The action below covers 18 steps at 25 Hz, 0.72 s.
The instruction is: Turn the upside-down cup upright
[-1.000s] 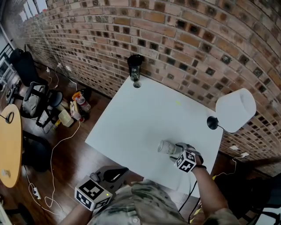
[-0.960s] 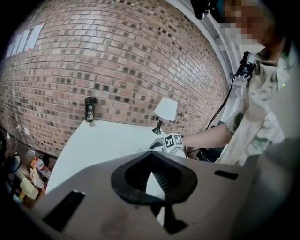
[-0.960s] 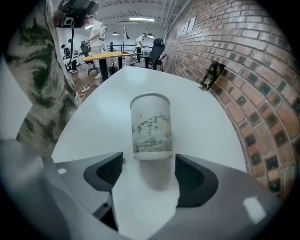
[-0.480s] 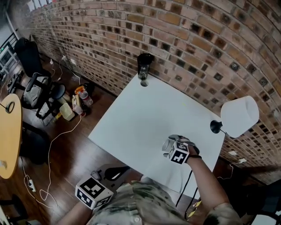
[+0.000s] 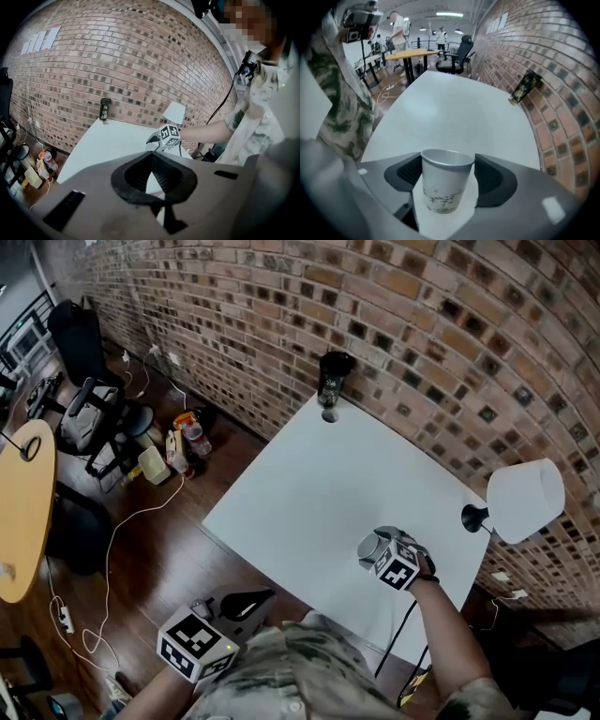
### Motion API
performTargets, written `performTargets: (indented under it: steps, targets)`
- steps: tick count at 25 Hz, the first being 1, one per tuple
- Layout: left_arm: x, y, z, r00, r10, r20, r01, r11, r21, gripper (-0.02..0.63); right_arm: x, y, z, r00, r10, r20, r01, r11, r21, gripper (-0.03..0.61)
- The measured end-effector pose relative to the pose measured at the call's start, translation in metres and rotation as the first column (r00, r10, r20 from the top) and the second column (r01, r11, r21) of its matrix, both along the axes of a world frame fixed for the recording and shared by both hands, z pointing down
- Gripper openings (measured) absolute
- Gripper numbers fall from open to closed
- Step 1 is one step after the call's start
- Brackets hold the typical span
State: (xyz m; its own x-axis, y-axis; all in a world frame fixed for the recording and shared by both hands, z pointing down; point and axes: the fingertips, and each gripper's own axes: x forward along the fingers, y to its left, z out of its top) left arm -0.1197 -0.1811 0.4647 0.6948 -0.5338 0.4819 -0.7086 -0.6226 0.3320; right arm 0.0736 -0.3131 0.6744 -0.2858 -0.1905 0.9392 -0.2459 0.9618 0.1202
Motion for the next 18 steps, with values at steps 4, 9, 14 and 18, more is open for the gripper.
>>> performTargets:
  steps: [4, 9, 14, 18]
  targets:
    - [0.007, 0.0, 0.0, 1.0, 0.027, 0.004, -0.027, 1.0, -0.003, 0.006, -0.01, -0.015, -0.024, 0.949, 0.149, 0.279, -0.172, 0.983, 0.058, 0.339]
    - [0.024, -0.001, 0.0, 0.997, 0.078, 0.022, -0.078, 0.997, -0.01, 0.006, -0.007, -0.021, -0.042, 0.821, 0.212, 0.53, -0.314, 0.943, 0.109, 0.33]
    - [0.041, -0.003, 0.0, 0.992, 0.115, 0.05, -0.115, 0.993, -0.017, 0.006, 0.006, -0.016, -0.042, 0.729, 0.24, 0.641, -0.424, 0.894, 0.147, 0.325]
    - [0.054, -0.003, -0.001, 0.988, 0.138, 0.072, -0.137, 0.99, -0.019, 0.006, 0.018, -0.014, -0.042, 0.678, 0.245, 0.693, -0.479, 0.863, 0.164, 0.325]
